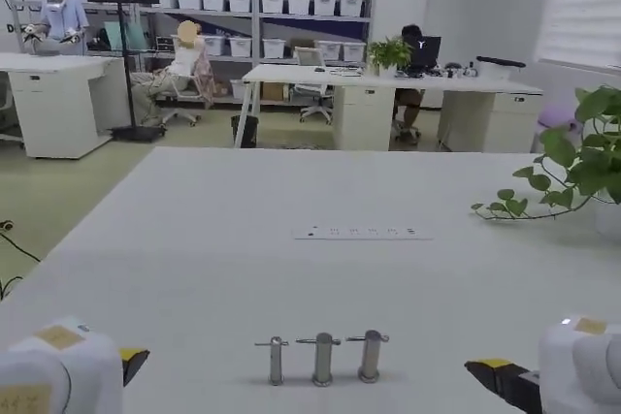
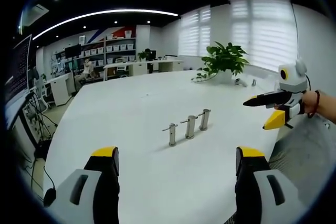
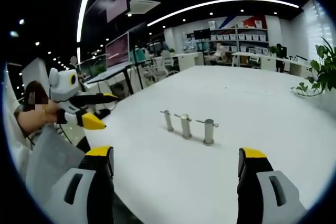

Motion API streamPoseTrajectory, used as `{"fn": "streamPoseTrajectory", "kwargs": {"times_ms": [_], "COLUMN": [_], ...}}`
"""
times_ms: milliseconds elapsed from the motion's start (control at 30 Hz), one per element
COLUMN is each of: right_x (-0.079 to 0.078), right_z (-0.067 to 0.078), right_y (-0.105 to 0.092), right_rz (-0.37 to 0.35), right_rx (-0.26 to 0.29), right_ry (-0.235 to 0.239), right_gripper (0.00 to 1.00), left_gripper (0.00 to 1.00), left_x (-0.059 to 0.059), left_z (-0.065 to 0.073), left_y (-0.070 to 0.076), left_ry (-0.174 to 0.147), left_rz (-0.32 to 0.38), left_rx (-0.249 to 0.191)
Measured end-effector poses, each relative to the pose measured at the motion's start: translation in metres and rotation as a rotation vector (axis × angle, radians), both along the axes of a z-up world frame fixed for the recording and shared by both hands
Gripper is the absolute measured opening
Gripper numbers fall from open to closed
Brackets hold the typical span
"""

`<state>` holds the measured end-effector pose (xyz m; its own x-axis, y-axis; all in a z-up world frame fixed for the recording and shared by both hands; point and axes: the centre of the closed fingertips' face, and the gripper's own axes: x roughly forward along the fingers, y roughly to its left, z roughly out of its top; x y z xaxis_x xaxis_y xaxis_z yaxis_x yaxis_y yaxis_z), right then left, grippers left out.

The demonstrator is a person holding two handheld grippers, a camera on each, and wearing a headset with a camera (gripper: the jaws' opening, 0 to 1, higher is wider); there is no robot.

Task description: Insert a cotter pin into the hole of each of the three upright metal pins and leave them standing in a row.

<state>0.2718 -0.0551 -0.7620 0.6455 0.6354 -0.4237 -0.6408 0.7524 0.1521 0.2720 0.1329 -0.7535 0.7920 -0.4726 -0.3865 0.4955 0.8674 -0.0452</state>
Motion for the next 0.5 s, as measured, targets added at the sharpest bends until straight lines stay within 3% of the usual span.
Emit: {"fn": "streamPoseTrajectory", "kwargs": {"times_ms": [500], "right_x": [-0.0009], "right_z": [0.0006], "right_y": [0.0003], "right_rz": [-0.008], "right_rx": [0.010], "right_ry": [0.006], "right_gripper": [0.96], "left_gripper": [0.90], "left_x": [-0.0003], "left_z": [0.0022], "left_y": [0.0051], "left_ry": [0.003], "left_rz": [0.006], "left_rx": [-0.003]}}
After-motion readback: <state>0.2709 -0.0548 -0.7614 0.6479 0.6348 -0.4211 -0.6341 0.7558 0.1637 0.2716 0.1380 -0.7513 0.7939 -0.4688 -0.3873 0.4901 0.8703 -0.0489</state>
